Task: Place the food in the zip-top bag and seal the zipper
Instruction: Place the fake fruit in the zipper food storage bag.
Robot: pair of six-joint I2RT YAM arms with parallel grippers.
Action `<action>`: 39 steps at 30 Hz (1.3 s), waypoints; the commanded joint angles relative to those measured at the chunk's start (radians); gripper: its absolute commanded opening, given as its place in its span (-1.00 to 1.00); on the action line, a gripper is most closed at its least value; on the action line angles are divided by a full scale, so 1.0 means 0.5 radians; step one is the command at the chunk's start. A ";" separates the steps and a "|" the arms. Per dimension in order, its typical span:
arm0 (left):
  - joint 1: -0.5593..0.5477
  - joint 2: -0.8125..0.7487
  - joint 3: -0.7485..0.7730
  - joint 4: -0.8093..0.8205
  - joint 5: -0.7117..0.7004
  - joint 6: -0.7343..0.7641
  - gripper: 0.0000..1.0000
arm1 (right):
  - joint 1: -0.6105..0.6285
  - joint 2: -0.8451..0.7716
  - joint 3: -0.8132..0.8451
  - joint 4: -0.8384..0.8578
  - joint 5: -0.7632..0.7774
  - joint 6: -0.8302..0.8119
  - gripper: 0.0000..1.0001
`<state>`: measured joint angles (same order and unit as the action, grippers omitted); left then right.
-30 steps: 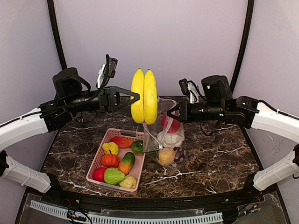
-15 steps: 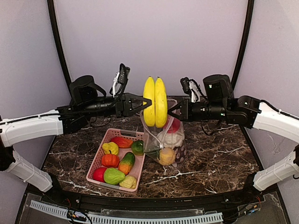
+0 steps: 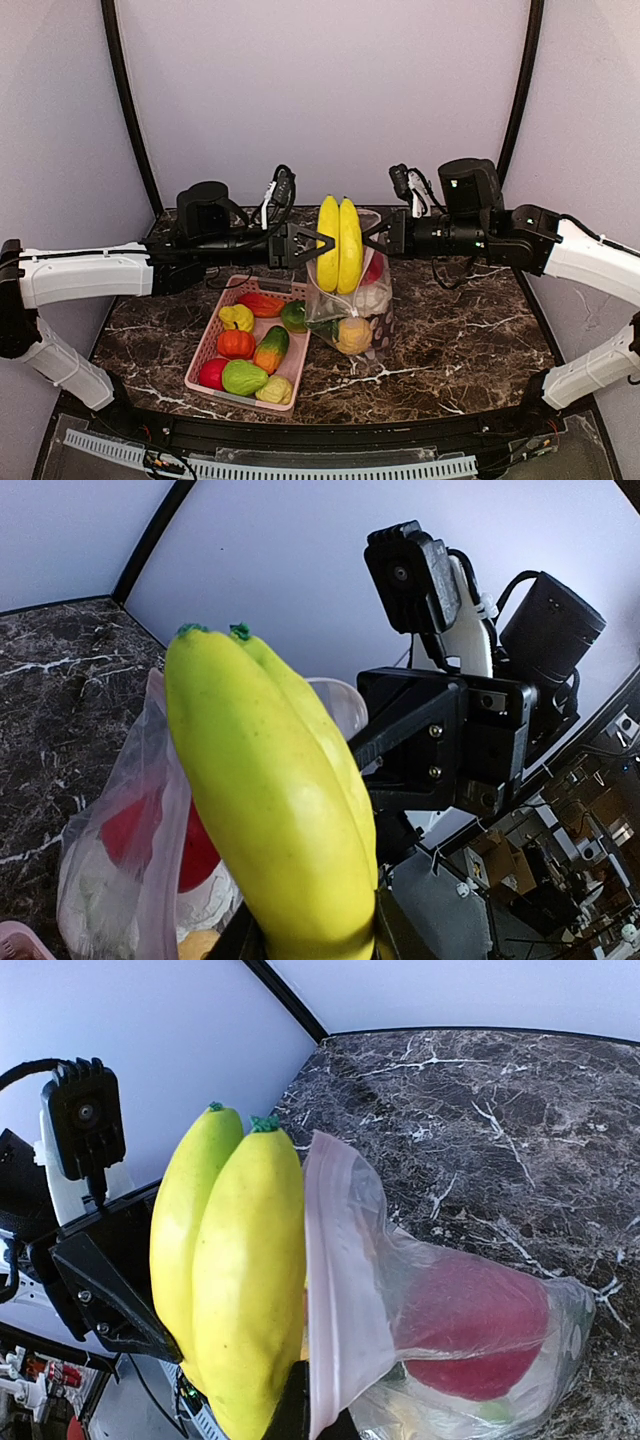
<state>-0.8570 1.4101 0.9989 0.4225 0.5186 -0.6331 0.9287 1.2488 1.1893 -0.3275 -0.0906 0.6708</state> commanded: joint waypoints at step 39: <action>-0.176 0.332 0.719 -1.264 -0.207 0.443 -0.68 | -0.026 0.073 0.076 0.111 0.076 0.168 -1.00</action>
<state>-0.9363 1.5524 1.2984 -0.1394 0.3962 -0.4442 0.9215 1.2812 1.1950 -0.3370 -0.0330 0.7643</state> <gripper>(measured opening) 0.309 0.005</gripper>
